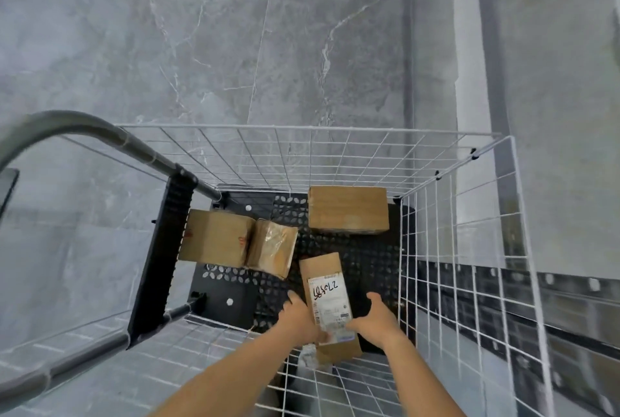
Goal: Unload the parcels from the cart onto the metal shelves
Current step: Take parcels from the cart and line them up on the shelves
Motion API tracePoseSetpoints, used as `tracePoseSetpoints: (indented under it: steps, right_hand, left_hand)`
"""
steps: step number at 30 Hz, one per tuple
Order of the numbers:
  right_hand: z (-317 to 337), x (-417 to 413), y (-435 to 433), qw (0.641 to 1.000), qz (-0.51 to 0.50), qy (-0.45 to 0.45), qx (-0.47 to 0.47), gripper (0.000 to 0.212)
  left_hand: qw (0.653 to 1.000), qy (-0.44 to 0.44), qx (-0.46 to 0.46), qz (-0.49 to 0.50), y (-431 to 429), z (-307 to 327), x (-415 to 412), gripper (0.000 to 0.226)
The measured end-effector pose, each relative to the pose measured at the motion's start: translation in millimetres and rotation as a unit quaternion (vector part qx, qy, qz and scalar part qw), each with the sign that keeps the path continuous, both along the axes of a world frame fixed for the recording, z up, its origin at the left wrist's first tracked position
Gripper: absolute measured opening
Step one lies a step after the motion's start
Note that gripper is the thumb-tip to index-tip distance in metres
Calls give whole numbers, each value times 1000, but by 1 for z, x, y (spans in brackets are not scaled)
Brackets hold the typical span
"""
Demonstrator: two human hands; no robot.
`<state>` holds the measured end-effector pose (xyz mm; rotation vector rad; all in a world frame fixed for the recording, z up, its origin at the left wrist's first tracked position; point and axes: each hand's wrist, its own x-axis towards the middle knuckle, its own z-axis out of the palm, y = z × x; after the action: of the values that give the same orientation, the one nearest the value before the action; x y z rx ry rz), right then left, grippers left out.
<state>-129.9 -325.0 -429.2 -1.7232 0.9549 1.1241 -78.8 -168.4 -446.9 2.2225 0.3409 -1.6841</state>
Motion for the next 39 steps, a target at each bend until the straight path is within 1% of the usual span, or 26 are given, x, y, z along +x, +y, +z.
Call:
tracePoseSetpoints:
  steps: [1, 4, 6, 8, 9, 10, 12, 14, 16, 18, 19, 20, 21, 23, 24, 25, 27, 28, 30, 32, 36, 39]
  right_hand:
    - [-9, -1, 2, 1000, -7, 3, 15, 86]
    - [-27, -6, 8, 998, -26, 16, 52, 92]
    - [-34, -7, 14, 996, -30, 13, 77, 87]
    - [-37, -10, 19, 995, -34, -2, 91, 78]
    - [-38, -12, 20, 995, -43, -9, 94, 73]
    - [-38, -13, 20, 994, -52, -13, 98, 69]
    - [-35, -16, 19, 991, -75, -16, 108, 69]
    - [-27, -17, 14, 986, -112, -22, 125, 74]
    - [-10, -14, 6, 975, -168, -43, 142, 69]
    - [14, -6, -2, 962, -215, -68, 156, 56]
    - [32, -1, -5, 956, -233, -79, 161, 50]
    - [50, 3, -7, 952, -242, -92, 164, 46]
    - [69, 7, -9, 947, -254, -102, 169, 45]
    - [108, 11, -10, 940, -269, -119, 170, 45]
    - [127, 11, -9, 939, -275, -124, 165, 44]
    - [147, 12, -8, 938, -279, -131, 160, 50]
    - [191, 14, -10, 937, -273, -158, 149, 78]
    - [213, 16, -11, 937, -266, -179, 140, 84]
    - [261, 22, -12, 931, -253, -226, 134, 85]
    - [308, 28, -14, 917, -245, -277, 148, 83]
    - [401, 46, -17, 886, -194, -376, 187, 79]
    - [462, 49, -14, 869, -150, -427, 198, 85]
  left_hand:
    - [999, 14, -1, 36, 1, -10, -4, 132]
    - [993, 46, -42, 97, 1, -32, -16, 127]
    - [987, 37, -66, 139, -1, -40, -21, 116]
    - [979, 46, -85, 182, -3, -42, -23, 109]
    - [973, 50, -95, 202, -5, -39, -22, 110]
    - [970, 49, -103, 216, -7, -38, -21, 117]
    - [959, 52, -118, 251, -7, -35, -20, 136]
    - [958, 40, -125, 256, -6, -31, -19, 135]
    - [968, 17, -127, 215, -9, -2, -12, 125]
    - [968, -12, -145, 203, -10, 23, -9, 106]
    - [966, -20, -157, 204, -11, 39, -8, 102]
    - [963, -27, -170, 208, -11, 59, -7, 103]
    - [957, -35, -193, 216, -11, 76, -7, 102]
    - [934, -57, -246, 251, -9, 116, -6, 84]
    - [925, -64, -269, 261, -8, 137, -4, 79]
    - [919, -68, -285, 265, -6, 157, -2, 82]
    - [916, -75, -303, 254, -3, 199, 7, 92]
    - [914, -89, -317, 239, -2, 224, 12, 94]
    - [917, -122, -330, 189, -1, 276, 23, 97]
    - [917, -166, -332, 146, -3, 329, 33, 102]
    - [893, -237, -358, 136, 2, 423, 56, 109]
    - [873, -304, -368, 95, 12, 484, 65, 109]
